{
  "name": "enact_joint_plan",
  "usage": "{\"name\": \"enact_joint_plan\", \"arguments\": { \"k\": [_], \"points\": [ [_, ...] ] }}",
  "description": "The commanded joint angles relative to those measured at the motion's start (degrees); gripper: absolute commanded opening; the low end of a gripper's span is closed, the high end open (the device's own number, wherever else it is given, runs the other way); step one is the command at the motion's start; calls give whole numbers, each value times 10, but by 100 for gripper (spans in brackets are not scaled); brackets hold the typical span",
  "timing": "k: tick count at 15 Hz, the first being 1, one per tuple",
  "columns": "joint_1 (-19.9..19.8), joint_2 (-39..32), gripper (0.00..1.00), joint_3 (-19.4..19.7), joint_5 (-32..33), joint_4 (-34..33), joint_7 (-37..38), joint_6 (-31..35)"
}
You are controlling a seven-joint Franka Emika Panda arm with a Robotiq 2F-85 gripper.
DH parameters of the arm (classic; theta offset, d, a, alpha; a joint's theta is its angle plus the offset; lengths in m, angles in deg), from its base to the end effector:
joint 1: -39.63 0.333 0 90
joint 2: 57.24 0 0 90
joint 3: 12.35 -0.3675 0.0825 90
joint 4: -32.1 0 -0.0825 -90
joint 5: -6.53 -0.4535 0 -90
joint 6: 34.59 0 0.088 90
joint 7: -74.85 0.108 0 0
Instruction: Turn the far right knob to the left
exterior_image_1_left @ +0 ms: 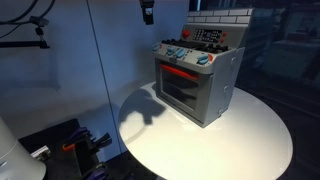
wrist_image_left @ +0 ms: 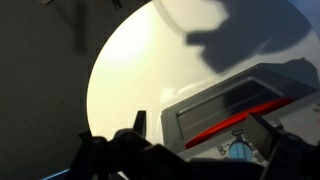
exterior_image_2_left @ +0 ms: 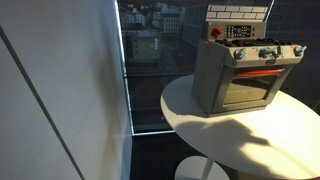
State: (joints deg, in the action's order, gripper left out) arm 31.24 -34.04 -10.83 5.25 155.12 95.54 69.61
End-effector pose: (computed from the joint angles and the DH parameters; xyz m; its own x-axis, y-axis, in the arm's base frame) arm 0.4807 -0.0839 0.6062 0.8568 -0.5121 0.0597 -0.5092 -0.8587 -0.0573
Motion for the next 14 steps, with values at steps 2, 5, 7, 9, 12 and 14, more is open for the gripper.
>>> {"name": "enact_joint_plan", "arguments": {
  "k": [2,5,7,9,12,14],
  "points": [
    [-6,-9,100,-3,-1,6,51,49],
    [-6,-27,100,0,-10,16,70,115],
    [-5,-47,100,0,-9,22,75,163],
    [-4,-69,100,1,-5,24,74,207],
    [-4,-105,100,4,-2,22,78,272],
    [-4,-128,100,7,-3,18,82,312]
  ]
}}
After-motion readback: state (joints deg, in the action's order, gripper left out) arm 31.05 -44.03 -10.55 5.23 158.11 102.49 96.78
